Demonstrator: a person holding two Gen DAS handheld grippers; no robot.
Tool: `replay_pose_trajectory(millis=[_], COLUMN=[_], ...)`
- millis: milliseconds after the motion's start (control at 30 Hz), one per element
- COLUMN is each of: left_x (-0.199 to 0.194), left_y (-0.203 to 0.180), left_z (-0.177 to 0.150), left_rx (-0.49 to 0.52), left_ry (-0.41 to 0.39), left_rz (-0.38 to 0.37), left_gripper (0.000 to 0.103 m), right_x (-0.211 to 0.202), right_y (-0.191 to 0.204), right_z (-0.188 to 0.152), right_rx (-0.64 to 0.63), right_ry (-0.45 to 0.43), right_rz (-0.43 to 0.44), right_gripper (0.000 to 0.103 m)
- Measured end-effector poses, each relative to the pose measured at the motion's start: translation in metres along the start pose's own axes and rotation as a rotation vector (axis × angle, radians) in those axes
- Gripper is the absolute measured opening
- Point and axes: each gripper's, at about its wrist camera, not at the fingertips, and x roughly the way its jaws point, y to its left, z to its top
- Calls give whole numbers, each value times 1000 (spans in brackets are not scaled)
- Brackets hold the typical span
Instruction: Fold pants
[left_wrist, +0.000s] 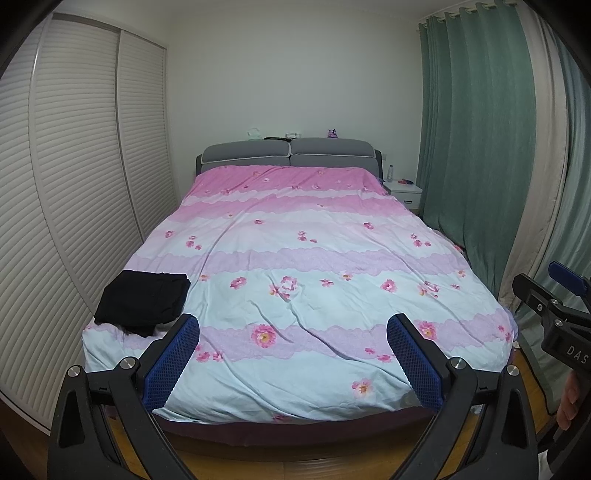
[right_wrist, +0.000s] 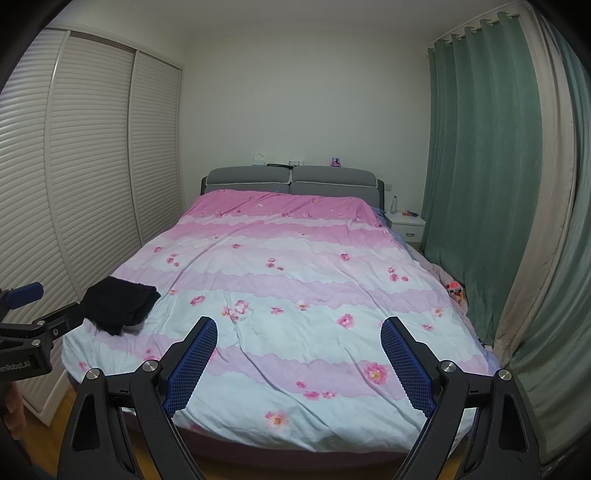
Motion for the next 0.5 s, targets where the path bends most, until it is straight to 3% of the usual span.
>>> replay_pose_trajectory(millis=[500], left_x=[-2], left_y=[2], left_z=[-2], left_rx=[-3], left_ry=[-8], left_rz=[-6], left_gripper=[103], right_x=[0], right_y=[1], right_z=[0], right_rx=[-3], right_ry=[-1], right_rz=[0], right_gripper=[91])
